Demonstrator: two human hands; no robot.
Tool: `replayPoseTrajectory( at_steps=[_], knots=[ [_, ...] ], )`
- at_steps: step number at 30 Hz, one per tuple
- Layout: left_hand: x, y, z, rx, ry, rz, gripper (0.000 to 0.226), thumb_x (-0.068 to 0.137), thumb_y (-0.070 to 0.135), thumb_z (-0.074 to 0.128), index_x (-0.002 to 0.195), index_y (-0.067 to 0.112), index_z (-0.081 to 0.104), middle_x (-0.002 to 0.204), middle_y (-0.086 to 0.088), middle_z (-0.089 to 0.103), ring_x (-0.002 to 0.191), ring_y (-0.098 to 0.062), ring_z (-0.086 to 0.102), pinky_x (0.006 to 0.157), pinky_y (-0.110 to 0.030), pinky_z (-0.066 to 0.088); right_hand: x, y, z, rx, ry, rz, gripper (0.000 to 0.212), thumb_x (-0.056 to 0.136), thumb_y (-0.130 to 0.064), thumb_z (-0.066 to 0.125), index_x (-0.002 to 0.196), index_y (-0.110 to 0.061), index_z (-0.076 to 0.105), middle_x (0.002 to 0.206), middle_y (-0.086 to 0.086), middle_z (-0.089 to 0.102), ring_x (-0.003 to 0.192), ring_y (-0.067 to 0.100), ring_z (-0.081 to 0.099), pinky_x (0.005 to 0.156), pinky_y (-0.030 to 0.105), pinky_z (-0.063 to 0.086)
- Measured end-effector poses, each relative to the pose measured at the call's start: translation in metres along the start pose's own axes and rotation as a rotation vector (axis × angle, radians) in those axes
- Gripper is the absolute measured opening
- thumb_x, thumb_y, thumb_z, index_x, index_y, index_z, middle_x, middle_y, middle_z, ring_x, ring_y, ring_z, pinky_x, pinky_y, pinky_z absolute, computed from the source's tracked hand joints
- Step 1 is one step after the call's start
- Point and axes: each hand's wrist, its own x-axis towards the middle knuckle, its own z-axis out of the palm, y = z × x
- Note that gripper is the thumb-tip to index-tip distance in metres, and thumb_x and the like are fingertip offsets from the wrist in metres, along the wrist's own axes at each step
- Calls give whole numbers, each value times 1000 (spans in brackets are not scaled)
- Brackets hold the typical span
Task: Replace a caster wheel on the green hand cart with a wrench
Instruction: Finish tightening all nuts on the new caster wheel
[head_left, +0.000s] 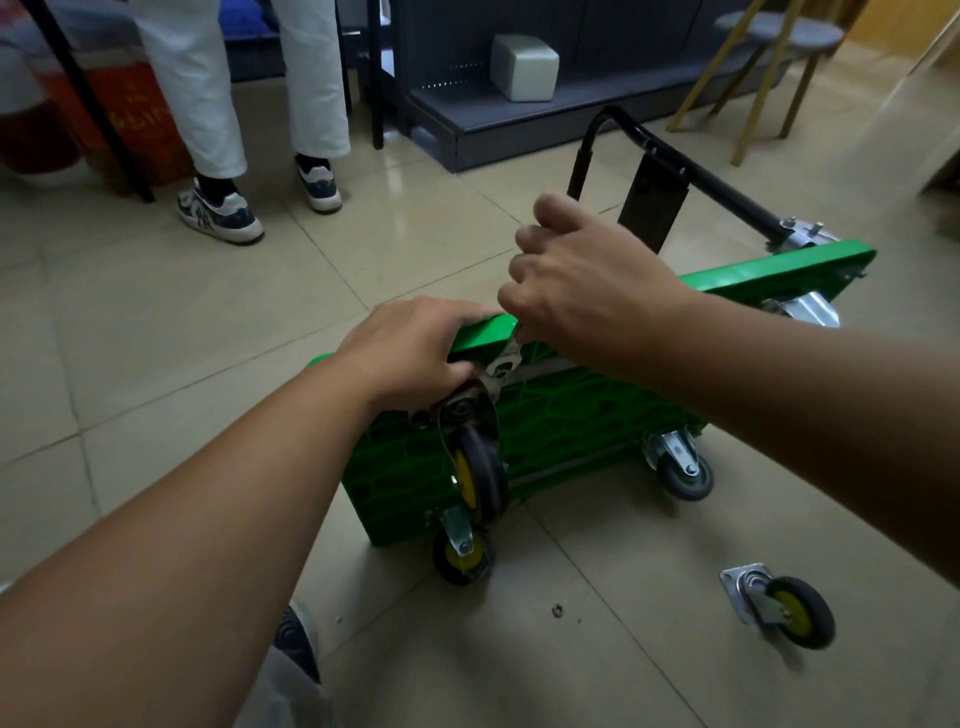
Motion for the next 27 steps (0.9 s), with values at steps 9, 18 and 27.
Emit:
replayPoseTrajectory(
  at_steps=[9,18,27],
  knots=[
    [0,-1,-1,-2,-19,-21,66,90,34,67,147,55,41,130,7,66,109,-23,61,78,-30,39,-23,-2,34,159,36,208,42,92,-55,51,84,-16,66,76,1,61,76,25,56,86,41,37],
    [2,-1,0,-3,-15,-12,64,92,36,68,148,53,42,130,11,67,107,-20,61,76,-28,35,-63,-92,91,837,137,901,42,89,-57,56,80,-18,70,66,-5,60,61,15,43,65,30,32],
    [1,-1,2,10,-11,-6,64,91,35,68,147,53,43,134,11,66,115,-21,61,85,-33,47,-33,-157,121,1671,127,1089,42,100,-39,54,66,-14,58,54,0,53,49,7,46,50,28,34]
  ],
)
